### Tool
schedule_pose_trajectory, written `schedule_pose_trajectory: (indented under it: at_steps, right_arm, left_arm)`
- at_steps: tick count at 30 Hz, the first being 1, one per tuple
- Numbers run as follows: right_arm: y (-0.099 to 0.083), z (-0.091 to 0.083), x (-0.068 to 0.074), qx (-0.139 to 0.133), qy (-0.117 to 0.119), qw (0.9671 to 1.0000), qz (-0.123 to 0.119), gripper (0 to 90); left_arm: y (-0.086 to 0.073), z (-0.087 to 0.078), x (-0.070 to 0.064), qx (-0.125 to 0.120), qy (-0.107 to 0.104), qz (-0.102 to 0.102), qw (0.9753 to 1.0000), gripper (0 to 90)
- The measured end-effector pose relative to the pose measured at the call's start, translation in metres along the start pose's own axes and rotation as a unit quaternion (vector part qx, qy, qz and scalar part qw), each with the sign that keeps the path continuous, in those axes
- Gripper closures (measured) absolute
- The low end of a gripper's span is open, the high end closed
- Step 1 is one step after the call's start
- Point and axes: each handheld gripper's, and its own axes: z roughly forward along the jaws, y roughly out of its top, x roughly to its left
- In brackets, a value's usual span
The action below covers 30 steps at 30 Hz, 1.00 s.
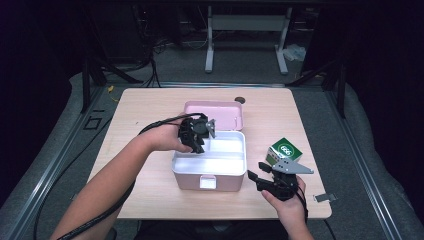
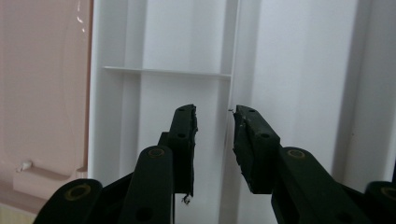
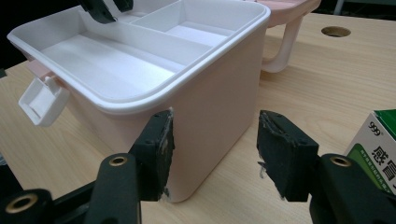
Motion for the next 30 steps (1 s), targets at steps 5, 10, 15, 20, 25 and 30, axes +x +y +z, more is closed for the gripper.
schedule_pose_trajectory:
  at_steps: [5, 10, 15, 20, 25, 30]
  right_arm:
    - [0.000, 0.000, -0.001, 0.000, 0.000, 1.0000, 0.001, 45.8]
    - [-0.001, 0.000, -0.003, 0.001, 0.000, 1.0000, 0.003, 45.8]
    - [-0.002, 0.001, -0.003, 0.001, 0.000, 1.0000, 0.005, 45.8]
    - [-0.002, 0.001, -0.004, 0.001, 0.000, 1.0000, 0.005, 45.8]
    - [-0.003, 0.001, -0.005, 0.001, 0.001, 1.0000, 0.008, 45.8]
    - [-0.003, 0.000, -0.005, 0.001, 0.001, 1.0000, 0.009, 45.8]
  left_arm:
    - [0.010, 0.008, 0.002, 0.027, -0.014, -0.001, 0.9995, 72.4]
    - [0.018, 0.014, 0.002, 0.046, -0.025, 0.004, 0.9986, 75.1]
    - [0.025, 0.023, 0.002, 0.079, -0.032, 0.021, 0.9962, 78.2]
    - [0.028, 0.024, 0.002, 0.080, -0.040, 0.024, 0.9957, 81.9]
    - [0.030, 0.025, 0.002, 0.084, -0.045, 0.029, 0.9950, 87.2]
    - [0.029, 0.025, 0.004, 0.080, -0.055, 0.026, 0.9950, 87.8]
